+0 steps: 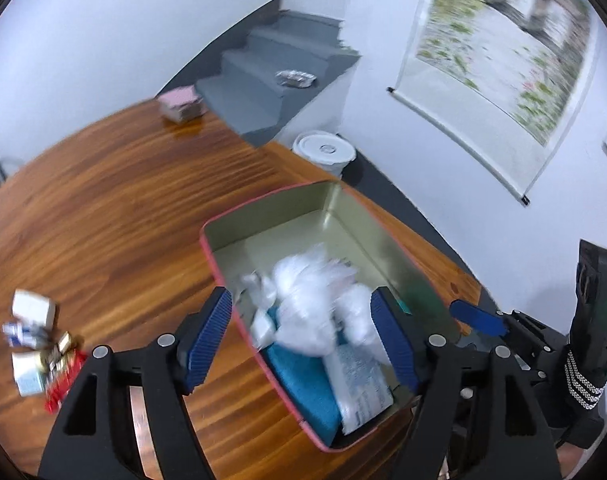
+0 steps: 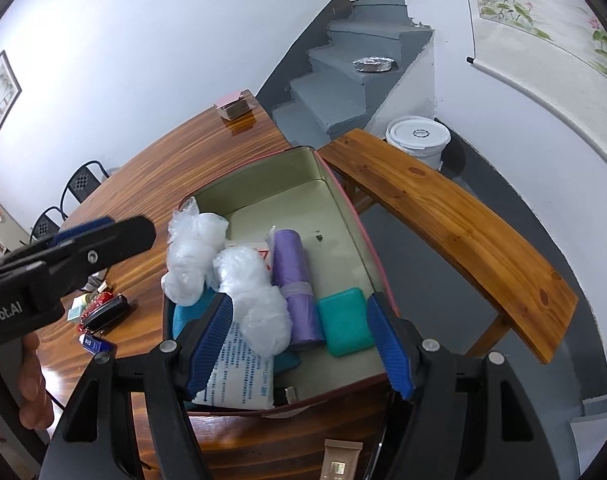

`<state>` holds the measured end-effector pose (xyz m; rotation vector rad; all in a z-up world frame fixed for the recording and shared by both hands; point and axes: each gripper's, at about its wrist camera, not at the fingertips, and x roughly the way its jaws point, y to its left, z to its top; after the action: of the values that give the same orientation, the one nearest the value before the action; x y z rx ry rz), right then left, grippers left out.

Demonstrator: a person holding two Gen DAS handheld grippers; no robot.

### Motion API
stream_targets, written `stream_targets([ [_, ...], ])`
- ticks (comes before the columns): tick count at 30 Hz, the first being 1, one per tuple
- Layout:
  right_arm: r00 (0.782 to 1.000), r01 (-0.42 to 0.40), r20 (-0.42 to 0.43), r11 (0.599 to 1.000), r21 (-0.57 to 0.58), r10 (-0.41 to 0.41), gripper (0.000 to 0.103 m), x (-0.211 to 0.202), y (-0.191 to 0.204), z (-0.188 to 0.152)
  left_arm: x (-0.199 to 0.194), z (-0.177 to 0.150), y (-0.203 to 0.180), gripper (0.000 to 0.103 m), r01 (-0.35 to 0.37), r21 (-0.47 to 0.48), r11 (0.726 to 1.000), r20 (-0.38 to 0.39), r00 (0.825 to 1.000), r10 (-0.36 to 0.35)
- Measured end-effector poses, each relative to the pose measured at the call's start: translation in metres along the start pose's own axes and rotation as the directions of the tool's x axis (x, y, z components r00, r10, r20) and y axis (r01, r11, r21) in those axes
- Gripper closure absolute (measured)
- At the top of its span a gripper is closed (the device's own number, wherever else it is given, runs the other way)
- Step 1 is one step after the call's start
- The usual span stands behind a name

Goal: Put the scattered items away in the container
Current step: 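Open the left gripper over the tin dropping its cotton bag while the right opens, then withdraw both grippers from the tin back over the table items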

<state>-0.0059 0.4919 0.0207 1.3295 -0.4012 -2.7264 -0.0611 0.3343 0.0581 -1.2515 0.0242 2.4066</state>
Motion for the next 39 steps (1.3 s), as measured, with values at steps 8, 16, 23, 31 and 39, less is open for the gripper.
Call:
stream_targets([
  [8, 1.0, -0.021, -0.002, 0.999, -0.048, 0.021, 0.029, 0.002, 0.028, 0.001, -0.023, -0.005, 0.027, 0.028, 0.026, -0.105, 0.994, 0.034, 0.999, -0.023],
  [16, 0.999, -0.037, 0.0, 0.995, -0.088, 0.037, 0.026, -0.005, 0.052, -0.004, -0.048, -0.004, 0.016, 0.027, 0.068, -0.022, 0.997, 0.088, 0.994, -0.065],
  [23, 0.999, -0.033, -0.02, 0.996, -0.079, 0.031, 0.026, 0.0, 0.057, -0.012, -0.056, -0.013, 0.029, 0.027, 0.031, -0.027, 0.999, 0.081, 0.996, -0.029],
  [31, 0.997, -0.065, -0.035, 0.993, -0.101, 0.062, 0.025, 0.008, 0.082, -0.017, -0.069, -0.03, 0.069, 0.027, -0.031, -0.106, 0.994, 0.073, 0.997, 0.039],
  [39, 0.995, -0.096, -0.022, 0.982, -0.165, 0.094, 0.024, 0.007, 0.118, -0.021, -0.083, -0.075, 0.13, 0.027, -0.102, -0.214, 0.972, 0.036, 0.993, 0.112],
])
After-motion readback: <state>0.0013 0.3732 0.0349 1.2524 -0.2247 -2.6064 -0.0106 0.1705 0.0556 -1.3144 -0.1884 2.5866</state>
